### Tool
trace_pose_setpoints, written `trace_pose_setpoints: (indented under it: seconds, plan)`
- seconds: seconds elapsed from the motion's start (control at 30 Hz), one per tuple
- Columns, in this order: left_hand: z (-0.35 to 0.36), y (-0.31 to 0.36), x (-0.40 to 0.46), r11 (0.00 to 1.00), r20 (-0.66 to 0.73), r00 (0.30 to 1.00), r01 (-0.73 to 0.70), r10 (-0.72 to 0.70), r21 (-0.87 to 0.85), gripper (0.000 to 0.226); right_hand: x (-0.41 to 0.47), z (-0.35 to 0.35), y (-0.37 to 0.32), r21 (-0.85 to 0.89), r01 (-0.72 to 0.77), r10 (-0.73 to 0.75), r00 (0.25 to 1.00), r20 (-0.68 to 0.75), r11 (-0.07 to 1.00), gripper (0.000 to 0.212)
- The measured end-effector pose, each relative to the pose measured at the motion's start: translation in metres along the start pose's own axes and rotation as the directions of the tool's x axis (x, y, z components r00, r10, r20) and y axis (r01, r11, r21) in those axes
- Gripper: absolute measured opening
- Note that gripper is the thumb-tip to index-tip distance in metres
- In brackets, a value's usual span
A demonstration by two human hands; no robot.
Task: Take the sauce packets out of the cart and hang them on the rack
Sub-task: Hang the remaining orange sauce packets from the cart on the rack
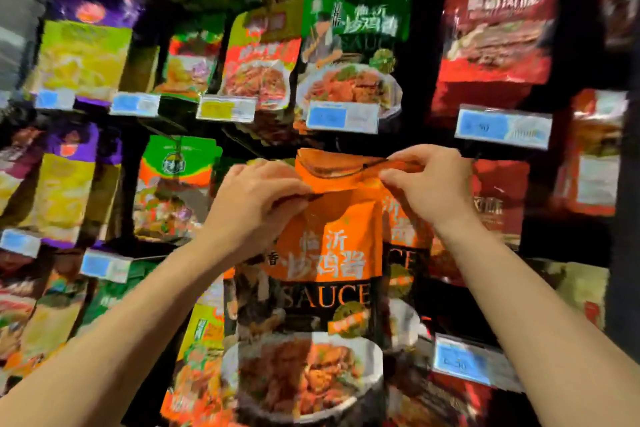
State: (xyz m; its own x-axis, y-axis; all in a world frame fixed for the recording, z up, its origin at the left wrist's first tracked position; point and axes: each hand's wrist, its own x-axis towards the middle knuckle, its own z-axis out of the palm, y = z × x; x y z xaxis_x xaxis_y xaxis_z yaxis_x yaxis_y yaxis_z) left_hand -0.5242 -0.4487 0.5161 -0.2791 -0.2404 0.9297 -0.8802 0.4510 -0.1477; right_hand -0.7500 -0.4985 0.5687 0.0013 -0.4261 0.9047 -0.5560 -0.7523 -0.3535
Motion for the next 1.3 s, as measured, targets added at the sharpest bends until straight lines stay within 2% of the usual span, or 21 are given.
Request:
trace_pose_setpoints:
  seconds: [0.13,0.27,0.37,0.53,0.67,0.8,0.87,0.97,1.0,1.1,1.2,1.3]
  plan:
    - [0.010,-0.014,0.024,0.998,0.030,0.998,-0.054,0.053,0.020,0.027,0.019,0.026,0.002,0.174,-0.127,0.136,0.990,-0.036,0.976,0.021]
    - [0.025,-0.035,0.040,0.990,0.122,0.983,-0.140,0.134,0.037,0.019,0.033,0.051,0.002,0.228,-0.207,0.224,0.973,-0.052,0.951,0.018]
    - [0.035,-0.050,0.045,0.994,0.151,0.983,-0.104,0.099,0.022,0.029,0.041,0.067,0.002,0.287,-0.266,0.294,0.954,-0.056,0.920,0.017]
    - [0.042,-0.060,0.052,0.999,0.067,0.997,-0.039,0.038,0.005,0.026,0.055,0.080,0.001,0.390,-0.282,0.321,0.946,-0.036,0.877,0.019]
    - [0.055,-0.062,0.053,0.999,0.115,0.993,-0.031,0.033,-0.013,0.019,0.059,0.085,0.012,0.372,-0.325,0.356,0.934,-0.018,0.870,0.014]
    - [0.064,-0.066,0.050,0.998,0.078,0.997,-0.014,0.019,-0.063,0.011,0.066,0.089,0.023,0.353,-0.327,0.357,0.934,-0.021,0.876,0.015]
    - [0.065,-0.067,0.048,0.999,0.075,0.997,-0.003,0.007,-0.053,0.017,0.066,0.091,0.028,0.284,-0.304,0.325,0.945,-0.031,0.910,0.011]
    - [0.068,-0.067,0.041,0.998,0.059,0.998,0.030,-0.027,-0.055,0.027,0.057,0.091,0.032,0.037,-0.207,0.209,0.975,-0.074,0.978,0.007]
    - [0.068,-0.067,0.038,0.998,0.048,0.998,0.034,-0.031,-0.060,0.027,0.053,0.090,0.031,-0.046,-0.158,0.154,0.985,-0.084,0.986,0.009]
    - [0.065,-0.064,0.033,0.998,-0.018,0.999,0.028,-0.029,-0.060,0.023,0.041,0.083,0.023,-0.259,0.036,-0.065,0.993,-0.102,0.965,0.033]
    - [0.054,-0.056,0.028,0.998,-0.105,0.994,0.022,-0.029,-0.064,0.020,0.013,0.066,0.014,-0.221,0.196,-0.249,0.938,-0.242,0.955,0.039]
    - [0.044,-0.045,0.027,0.999,-0.165,0.986,0.010,-0.018,-0.052,0.027,-0.026,0.053,0.011,-0.153,0.252,-0.286,0.918,-0.273,0.956,0.048]
